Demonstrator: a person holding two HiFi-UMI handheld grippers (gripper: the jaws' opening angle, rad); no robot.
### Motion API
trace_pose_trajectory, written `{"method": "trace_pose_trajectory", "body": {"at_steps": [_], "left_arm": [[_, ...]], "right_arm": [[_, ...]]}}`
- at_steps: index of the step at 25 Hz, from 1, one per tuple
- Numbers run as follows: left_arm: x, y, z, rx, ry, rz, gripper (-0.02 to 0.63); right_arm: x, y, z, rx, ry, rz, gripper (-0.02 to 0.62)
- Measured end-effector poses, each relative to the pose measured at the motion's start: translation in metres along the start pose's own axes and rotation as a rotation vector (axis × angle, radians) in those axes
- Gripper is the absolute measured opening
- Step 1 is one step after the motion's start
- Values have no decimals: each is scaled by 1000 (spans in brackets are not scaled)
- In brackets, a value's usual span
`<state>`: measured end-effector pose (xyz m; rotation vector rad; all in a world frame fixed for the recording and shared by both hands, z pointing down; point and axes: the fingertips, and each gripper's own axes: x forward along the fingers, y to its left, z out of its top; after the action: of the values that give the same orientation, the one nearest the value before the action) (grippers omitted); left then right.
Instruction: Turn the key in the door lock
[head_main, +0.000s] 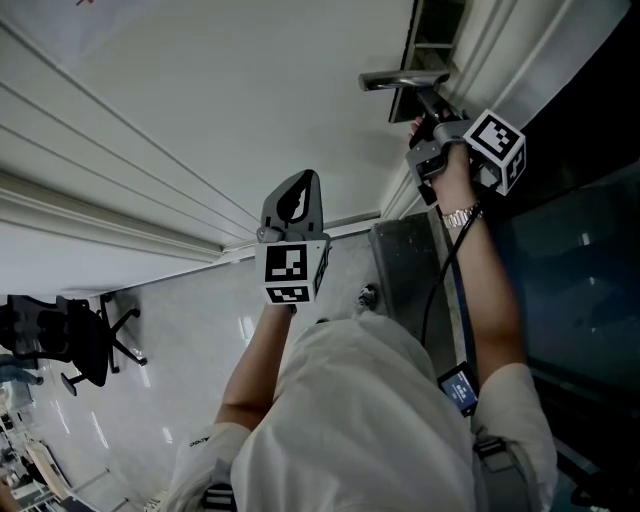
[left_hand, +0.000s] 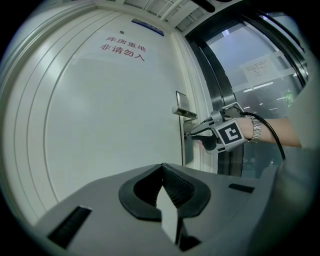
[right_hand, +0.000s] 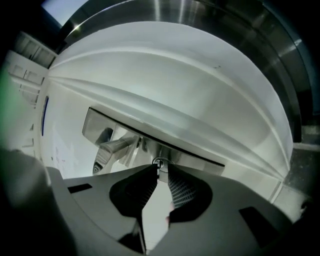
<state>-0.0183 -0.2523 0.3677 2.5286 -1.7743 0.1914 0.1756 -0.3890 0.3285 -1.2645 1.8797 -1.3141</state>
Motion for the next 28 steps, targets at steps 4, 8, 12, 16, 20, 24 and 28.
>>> {"method": "trace_pose_trajectory", "body": {"at_steps": [4,8,12,16,20,24,28], "left_arm": [[2,0,-1,-1,-1,-1,6],[4,-5,-5,-2,7,-11,6],[7,-11,-7,-1,9,-22,6],[9,-14,-5,-1,6,-25,6],[11,-11,-5,-8,8,-14,6],[11,-9,-9,-11,16,-2,6],[11,-4,-12,-11,21,13,6]], "right_arm": [[-7,3,2,-313,21,-22,135],[-18,20,4,-942,3,-108,153],[-16,29,-14,-1455,37,-182,153],[-12,27,-25,-1866,57,-284,153],[-4,19,-24,-2198,51,-384,153],[1,12,-25,-2321,59,-411,153],[6,6,-30,-2383,82,-413,153]]}}
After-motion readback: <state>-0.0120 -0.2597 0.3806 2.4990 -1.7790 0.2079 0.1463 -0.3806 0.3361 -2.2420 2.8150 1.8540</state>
